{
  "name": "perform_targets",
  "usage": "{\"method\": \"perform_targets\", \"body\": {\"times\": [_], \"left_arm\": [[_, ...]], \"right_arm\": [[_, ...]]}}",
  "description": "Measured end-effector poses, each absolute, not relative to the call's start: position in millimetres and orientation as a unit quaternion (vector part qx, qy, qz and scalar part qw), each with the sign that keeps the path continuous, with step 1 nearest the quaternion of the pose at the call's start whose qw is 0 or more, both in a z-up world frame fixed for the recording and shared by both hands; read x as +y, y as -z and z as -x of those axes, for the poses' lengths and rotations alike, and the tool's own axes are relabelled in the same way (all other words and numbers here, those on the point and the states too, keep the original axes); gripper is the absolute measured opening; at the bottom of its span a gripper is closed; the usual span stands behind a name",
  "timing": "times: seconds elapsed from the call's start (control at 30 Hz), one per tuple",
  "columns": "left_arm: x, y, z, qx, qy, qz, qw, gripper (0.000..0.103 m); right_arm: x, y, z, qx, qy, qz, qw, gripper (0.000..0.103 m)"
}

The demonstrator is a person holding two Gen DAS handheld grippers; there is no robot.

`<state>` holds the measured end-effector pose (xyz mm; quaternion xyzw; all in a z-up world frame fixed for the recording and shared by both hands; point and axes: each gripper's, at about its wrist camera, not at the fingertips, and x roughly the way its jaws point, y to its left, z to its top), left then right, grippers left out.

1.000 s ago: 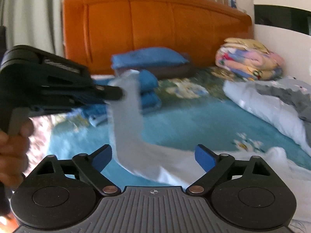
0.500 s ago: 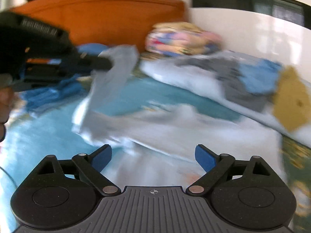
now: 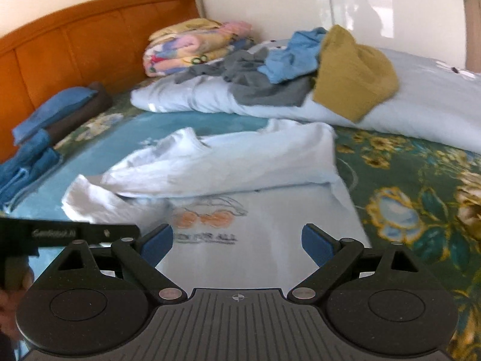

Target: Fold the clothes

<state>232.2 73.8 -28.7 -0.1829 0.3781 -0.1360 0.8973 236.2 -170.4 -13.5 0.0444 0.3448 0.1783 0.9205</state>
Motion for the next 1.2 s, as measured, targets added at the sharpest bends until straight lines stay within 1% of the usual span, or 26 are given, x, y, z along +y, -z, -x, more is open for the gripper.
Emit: {"method": "perform_targets", "body": {"times": [0.07,0.1,0.13,0.17,0.27,0.3,0.4,0.47,0.53,0.6,0.7,0.87,0.9,0.93,1.0,1.2], "left_arm": [[87,17,-212,0.354,0.138,0.192,0.905,0.030],[93,11,-202,0.340,0.138,0.195,0.910,0.036],[100,6,-195,0.330,0.124,0.196,0.915,0.038],[107,2,-187,0.319,0.106,0.198,0.921,0.038],[135,-3,-166,0.297,0.051,0.209,0.930,0.040],[144,-3,-161,0.296,0.031,0.214,0.931,0.040],[167,-1,-150,0.290,-0.005,0.233,0.928,0.042],[177,1,-143,0.289,-0.023,0.242,0.926,0.042],[184,4,-140,0.291,-0.035,0.253,0.922,0.042],[187,8,-142,0.296,-0.040,0.258,0.919,0.042],[188,10,-142,0.301,-0.037,0.257,0.918,0.043],[193,15,-143,0.302,-0.041,0.265,0.915,0.043],[194,16,-143,0.302,-0.041,0.266,0.914,0.043],[194,18,-144,0.303,-0.041,0.267,0.914,0.043],[195,19,-143,0.305,-0.041,0.268,0.913,0.044],[199,25,-138,0.308,-0.046,0.274,0.910,0.044]], "right_arm": [[-167,13,-239,0.346,-0.198,-0.061,0.915,0.093],[-162,15,-243,0.354,-0.212,-0.075,0.908,0.093],[-158,18,-248,0.363,-0.225,-0.087,0.900,0.091],[-152,21,-252,0.372,-0.238,-0.099,0.892,0.090],[-135,32,-260,0.401,-0.264,-0.127,0.868,0.082],[-131,37,-263,0.410,-0.263,-0.132,0.863,0.077],[-120,48,-270,0.430,-0.260,-0.151,0.851,0.078],[-116,50,-271,0.428,-0.259,-0.160,0.851,0.078],[-112,50,-273,0.427,-0.260,-0.166,0.850,0.072],[-109,52,-280,0.427,-0.262,-0.166,0.849,0.070],[-107,54,-292,0.422,-0.246,-0.164,0.857,0.059],[-100,56,-302,0.418,-0.263,-0.138,0.858,0.061],[-98,56,-303,0.419,-0.270,-0.134,0.857,0.057],[-99,56,-304,0.421,-0.277,-0.140,0.852,0.049],[-100,55,-306,0.427,-0.290,-0.152,0.843,0.042],[-118,58,-300,0.433,-0.302,-0.164,0.833,0.042]]}}
